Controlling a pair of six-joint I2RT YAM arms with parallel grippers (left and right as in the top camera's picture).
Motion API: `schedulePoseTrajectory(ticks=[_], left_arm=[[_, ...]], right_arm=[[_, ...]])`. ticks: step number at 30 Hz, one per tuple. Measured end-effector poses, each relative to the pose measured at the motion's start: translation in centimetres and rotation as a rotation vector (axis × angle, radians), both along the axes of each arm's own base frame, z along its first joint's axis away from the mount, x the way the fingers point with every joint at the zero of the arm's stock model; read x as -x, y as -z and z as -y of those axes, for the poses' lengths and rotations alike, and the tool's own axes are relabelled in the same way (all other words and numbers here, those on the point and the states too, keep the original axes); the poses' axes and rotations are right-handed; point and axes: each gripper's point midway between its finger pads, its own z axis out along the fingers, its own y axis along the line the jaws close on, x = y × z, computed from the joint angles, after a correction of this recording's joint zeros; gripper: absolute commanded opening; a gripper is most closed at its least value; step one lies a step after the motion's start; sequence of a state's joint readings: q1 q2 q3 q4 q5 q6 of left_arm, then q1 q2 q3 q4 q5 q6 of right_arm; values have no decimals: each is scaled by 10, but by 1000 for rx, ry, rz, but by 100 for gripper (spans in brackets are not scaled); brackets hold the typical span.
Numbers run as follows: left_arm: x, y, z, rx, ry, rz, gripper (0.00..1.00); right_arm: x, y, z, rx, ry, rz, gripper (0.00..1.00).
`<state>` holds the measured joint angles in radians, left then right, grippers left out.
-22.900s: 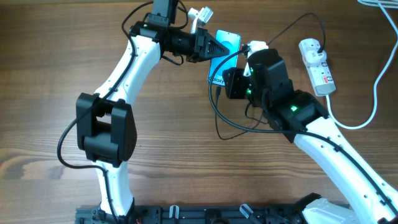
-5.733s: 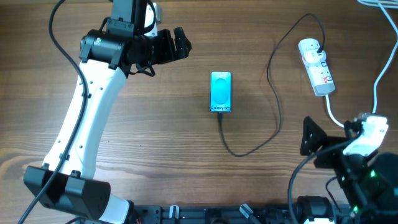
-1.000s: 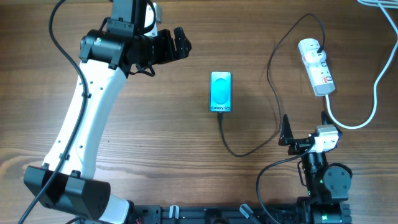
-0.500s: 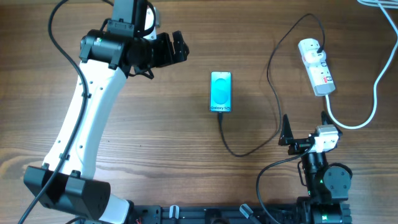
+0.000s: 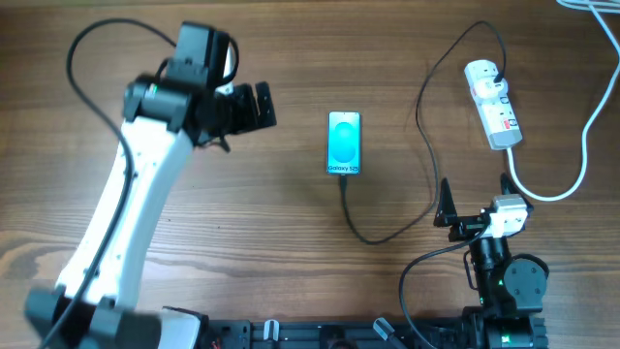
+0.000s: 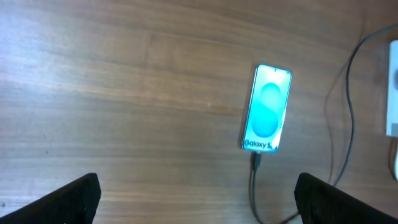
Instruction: Plug charger to phone and switch on socket
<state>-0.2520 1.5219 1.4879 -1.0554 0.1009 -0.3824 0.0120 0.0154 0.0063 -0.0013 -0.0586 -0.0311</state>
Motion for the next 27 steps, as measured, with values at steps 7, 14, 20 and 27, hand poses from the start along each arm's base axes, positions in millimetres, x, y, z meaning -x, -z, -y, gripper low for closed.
schedulePoseTrajectory(ticks=[7,14,20,27], left_arm=[[25,-1,-15,36,-23,165,100],[66,12,-54,42,-120,222,100],[94,2,-68,25,-107,362,100],[130,-12,-69,16,-53,573,100]], right_arm=[[0,0,0,0,0,0,100],[0,0,0,0,0,1,100],[0,0,0,0,0,0,100],[0,0,0,0,0,0,99]])
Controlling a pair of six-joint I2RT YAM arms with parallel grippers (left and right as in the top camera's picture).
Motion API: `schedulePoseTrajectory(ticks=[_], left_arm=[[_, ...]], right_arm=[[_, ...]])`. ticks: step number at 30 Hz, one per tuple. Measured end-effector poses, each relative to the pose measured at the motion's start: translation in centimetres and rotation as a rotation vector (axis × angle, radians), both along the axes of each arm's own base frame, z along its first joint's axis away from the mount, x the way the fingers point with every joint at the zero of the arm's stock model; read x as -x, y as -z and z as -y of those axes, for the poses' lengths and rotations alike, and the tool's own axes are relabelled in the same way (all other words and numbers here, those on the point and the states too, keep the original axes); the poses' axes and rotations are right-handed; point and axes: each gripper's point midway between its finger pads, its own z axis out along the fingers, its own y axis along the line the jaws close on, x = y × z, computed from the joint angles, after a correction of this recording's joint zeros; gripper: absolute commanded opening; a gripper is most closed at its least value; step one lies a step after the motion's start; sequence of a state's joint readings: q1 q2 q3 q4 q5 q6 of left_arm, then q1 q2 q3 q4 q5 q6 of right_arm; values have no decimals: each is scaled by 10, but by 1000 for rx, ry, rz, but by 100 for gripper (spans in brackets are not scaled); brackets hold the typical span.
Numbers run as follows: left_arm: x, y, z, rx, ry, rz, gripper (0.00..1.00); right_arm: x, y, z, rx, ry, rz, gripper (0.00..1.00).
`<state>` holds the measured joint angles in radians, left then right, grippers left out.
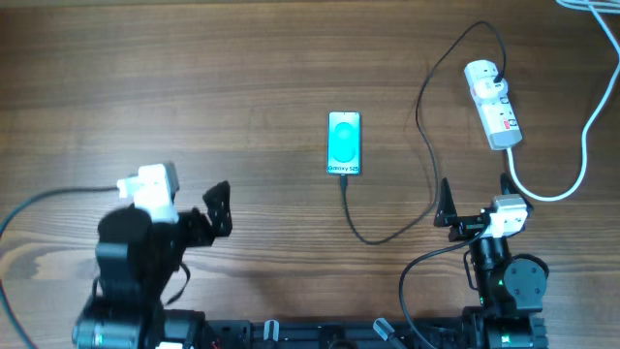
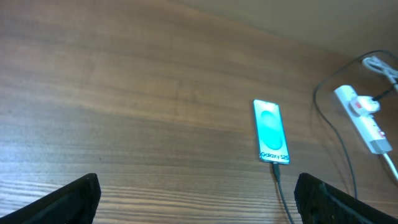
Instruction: Plug charger to phone and switch on socket
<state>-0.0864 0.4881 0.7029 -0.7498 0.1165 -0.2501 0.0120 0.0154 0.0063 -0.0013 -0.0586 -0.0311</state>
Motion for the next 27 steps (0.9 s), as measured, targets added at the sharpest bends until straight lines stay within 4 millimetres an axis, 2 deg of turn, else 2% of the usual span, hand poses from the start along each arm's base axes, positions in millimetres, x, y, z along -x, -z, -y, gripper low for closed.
schedulePoseTrajectory(ticks=[7,11,27], left_arm=[[19,-7,-2,5,5,159,100],[24,-1,-2,6,6,192,100],[2,15,-6,-37,-9,337,100]], right_arm=[[0,0,0,0,0,0,100],[0,0,0,0,0,0,100],[0,0,0,0,0,0,100]])
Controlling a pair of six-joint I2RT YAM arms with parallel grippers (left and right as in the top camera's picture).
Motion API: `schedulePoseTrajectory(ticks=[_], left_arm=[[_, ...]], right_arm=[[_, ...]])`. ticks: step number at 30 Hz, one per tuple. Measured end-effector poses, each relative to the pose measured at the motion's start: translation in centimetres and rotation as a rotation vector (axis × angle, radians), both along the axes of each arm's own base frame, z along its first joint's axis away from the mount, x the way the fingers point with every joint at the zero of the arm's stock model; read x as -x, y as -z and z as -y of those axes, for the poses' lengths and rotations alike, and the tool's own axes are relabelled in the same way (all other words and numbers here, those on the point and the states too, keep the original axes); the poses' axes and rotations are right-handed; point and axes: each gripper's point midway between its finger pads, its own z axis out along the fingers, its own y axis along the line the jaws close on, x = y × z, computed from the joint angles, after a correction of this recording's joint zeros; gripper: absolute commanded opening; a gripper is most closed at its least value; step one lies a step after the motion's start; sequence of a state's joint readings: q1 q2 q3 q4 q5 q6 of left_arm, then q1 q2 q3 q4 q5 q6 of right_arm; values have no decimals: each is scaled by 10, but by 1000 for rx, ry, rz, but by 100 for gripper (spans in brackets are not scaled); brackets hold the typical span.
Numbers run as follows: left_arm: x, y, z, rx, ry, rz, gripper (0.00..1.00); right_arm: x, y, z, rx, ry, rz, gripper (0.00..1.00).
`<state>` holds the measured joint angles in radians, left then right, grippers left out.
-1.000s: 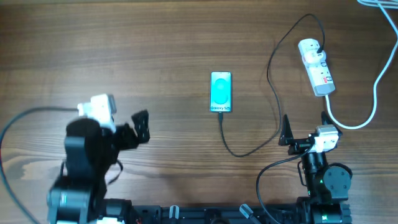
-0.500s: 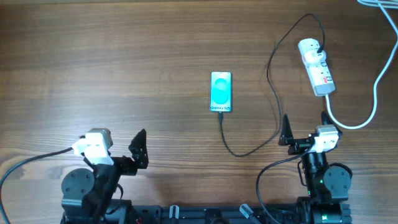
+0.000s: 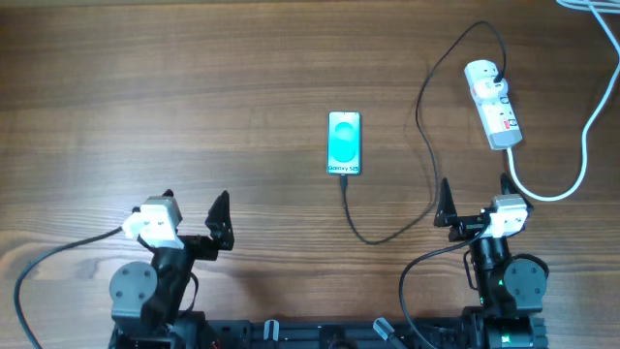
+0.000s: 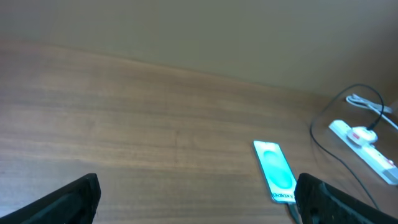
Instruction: Plug charger to phone and switch on socket
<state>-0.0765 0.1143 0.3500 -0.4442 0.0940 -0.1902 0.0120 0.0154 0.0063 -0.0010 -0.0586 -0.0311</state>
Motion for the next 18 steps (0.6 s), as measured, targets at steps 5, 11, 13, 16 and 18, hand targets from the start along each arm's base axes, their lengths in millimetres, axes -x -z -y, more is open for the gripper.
schedulePoseTrajectory(ticks=[5,11,13,16,18], left_arm=[[0,5,-7,-2,-32,60,100],[-7,0,-15,-1,-66,129,100],[-9,-3,-15,0,-70,154,100],[-13,-6,-18,0,-86,195,100],[-15,-5,-20,-1,-96,210,100]], right_arm=[[0,0,0,0,0,0,100],[0,0,0,0,0,0,100],[0,0,0,0,0,0,100],[0,0,0,0,0,0,100],[0,0,0,0,0,0,100]])
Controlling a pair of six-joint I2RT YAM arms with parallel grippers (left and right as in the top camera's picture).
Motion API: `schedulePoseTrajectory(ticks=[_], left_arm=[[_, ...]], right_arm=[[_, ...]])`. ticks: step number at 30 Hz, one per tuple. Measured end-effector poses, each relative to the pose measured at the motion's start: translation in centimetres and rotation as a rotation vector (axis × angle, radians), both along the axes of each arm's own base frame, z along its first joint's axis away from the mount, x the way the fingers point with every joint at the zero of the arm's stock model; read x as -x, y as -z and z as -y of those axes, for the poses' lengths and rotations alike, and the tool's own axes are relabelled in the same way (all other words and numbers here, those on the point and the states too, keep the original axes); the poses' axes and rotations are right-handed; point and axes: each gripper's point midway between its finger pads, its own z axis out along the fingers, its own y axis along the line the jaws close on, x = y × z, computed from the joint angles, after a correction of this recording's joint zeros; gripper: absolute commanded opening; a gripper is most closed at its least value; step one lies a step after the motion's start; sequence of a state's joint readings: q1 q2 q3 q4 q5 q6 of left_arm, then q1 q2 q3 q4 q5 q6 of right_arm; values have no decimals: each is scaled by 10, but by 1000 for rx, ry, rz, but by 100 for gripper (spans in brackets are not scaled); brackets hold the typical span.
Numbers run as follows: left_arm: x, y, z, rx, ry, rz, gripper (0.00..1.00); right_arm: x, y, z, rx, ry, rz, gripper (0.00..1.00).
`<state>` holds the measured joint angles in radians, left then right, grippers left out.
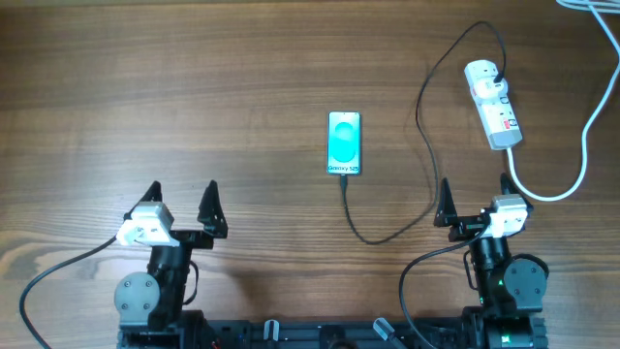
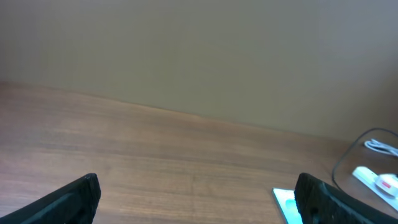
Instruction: Plug charger to phone and switch on socket
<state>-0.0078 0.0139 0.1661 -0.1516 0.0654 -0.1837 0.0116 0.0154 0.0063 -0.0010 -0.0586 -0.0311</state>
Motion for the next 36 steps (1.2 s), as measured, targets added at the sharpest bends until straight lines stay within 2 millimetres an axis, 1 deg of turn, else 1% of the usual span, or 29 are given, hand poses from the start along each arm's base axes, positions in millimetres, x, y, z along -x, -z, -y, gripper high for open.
schedulePoseTrajectory(ticks=[5,10,15,18,23,27,32,36], left_arm=[[-4,8,-7,0,-37,5,100],[-7,1,-16,1,-84,70,100],[-10,7,-20,3,-101,100,100],[-11,14,-20,2,-103,90,100],[-11,16,-25,3,-131,84,100],[-12,31,-32,-2,-160,26,100],[-11,54,-33,-50,-164,-70,100],[-11,56,-32,-98,-154,-76,100]], right_arm=[[0,0,0,0,0,0,100],[0,0,0,0,0,0,100],[0,0,0,0,0,0,100],[0,0,0,0,0,0,100],[0,0,0,0,0,0,100],[0,0,0,0,0,0,99],[0,0,0,0,0,0,100],[0,0,0,0,0,0,100]])
